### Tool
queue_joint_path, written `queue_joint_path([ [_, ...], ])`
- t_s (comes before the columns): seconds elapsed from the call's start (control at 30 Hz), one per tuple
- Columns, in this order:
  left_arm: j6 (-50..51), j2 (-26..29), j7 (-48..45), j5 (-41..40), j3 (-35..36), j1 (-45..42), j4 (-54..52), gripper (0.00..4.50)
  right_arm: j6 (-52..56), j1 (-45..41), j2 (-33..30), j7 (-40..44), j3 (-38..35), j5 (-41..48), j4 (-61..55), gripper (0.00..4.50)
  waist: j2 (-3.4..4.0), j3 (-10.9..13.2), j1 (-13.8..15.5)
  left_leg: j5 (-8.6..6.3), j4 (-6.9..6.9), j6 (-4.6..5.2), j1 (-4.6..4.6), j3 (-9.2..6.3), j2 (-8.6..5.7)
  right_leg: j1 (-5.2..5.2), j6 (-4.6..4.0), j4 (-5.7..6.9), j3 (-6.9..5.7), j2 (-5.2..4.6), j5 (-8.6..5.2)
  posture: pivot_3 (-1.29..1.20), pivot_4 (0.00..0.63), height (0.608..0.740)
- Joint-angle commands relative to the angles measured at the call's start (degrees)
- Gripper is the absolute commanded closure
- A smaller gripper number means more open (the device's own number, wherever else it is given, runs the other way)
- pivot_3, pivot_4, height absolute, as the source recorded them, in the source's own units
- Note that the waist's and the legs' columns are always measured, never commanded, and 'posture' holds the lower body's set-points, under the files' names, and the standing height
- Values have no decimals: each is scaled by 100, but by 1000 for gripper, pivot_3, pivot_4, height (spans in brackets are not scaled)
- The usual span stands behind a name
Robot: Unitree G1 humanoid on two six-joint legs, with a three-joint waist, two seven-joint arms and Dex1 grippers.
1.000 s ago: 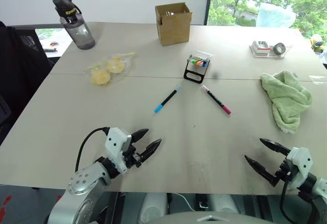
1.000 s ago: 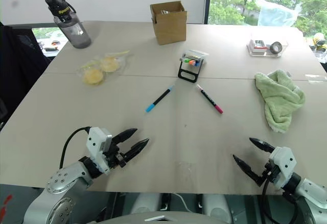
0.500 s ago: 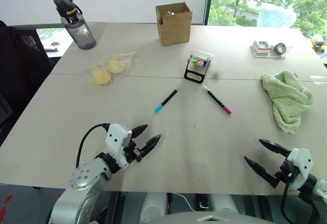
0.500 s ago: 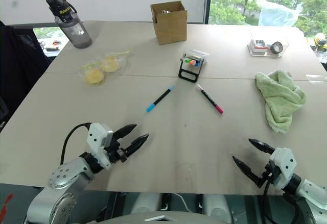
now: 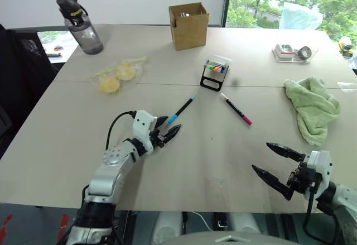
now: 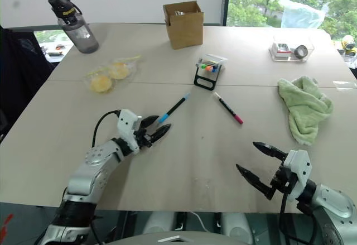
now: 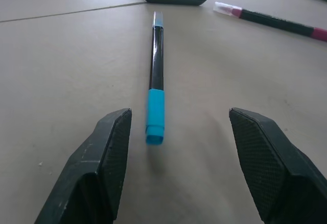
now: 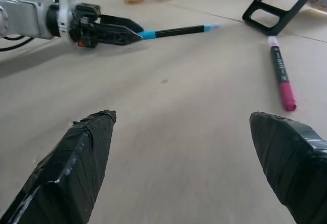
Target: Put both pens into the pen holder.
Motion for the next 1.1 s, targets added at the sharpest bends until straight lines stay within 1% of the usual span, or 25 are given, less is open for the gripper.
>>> queue_joint_path([
  [0.03,-307,4,-157,345,-174,-429,781,1340,161,-187,-12,-287,18,32,-482,25,1,-3,-3,0,1,0,1,0,-4,1,1,2,0,17,0,0,150,736],
  [0.17,-557,13,-450,622,-389,-731,1502,1340,263,-233,25,-451,23,5,-571,25,7,-15,25,0,1,0,1,0,-4,3,-3,1,2,16,3,0,150,736],
  [0.27,-661,-19,-699,700,-483,-864,1854,1340,258,-187,35,-508,-5,-45,-564,25,40,-41,50,0,1,1,9,1,-7,14,-1,2,1,11,2,0,150,736],
  [0.33,-696,-20,-831,721,-508,-924,1978,1340,246,-151,33,-530,-20,-64,-566,25,52,-59,51,1,2,2,16,1,-8,19,16,4,2,11,-8,0,150,736],
  [0.37,-715,-24,-862,739,-505,-954,2039,1876,237,-133,34,-538,-22,-72,-569,0,55,-63,51,1,3,2,19,1,-7,21,17,6,2,12,-8,0,150,736],
  [0.43,-758,-33,-884,774,-491,-991,2105,2621,217,-102,40,-557,-14,-90,-576,0,67,-71,50,1,3,2,32,1,-7,29,17,8,4,14,-8,0,150,736],
  [0.57,-743,-73,-884,759,-441,-1000,2073,4444,194,-81,54,-582,14,-121,-576,0,72,-77,49,1,2,1,54,5,-6,46,17,6,9,14,-9,0,150,736],
  [0.73,-741,-132,-838,705,-344,-965,1958,4444,209,-126,48,-588,16,-148,-549,0,72,-77,49,1,2,1,53,6,-6,47,18,4,9,12,-9,0,150,736],
  [0.9,-867,-243,-785,528,-94,-799,1611,4444,290,-219,6,-622,14,-182,-504,0,70,-75,25,1,1,1,53,6,-4,46,18,4,10,-5,-9,0,150,736],
  [1.03,-823,-373,-869,139,169,-565,1049,4444,443,-324,-6,-685,80,-222,-470,0,65,-72,-6,-1,-1,3,40,6,-4,38,17,0,8,-15,-9,0,150,736],
  [1.1,-611,-464,-1010,-363,346,-349,516,4444,712,-472,92,-912,89,-81,-506,0,53,-65,-19,-1,0,4,14,6,-3,18,16,-1,9,-16,-8,0,150,736],
])
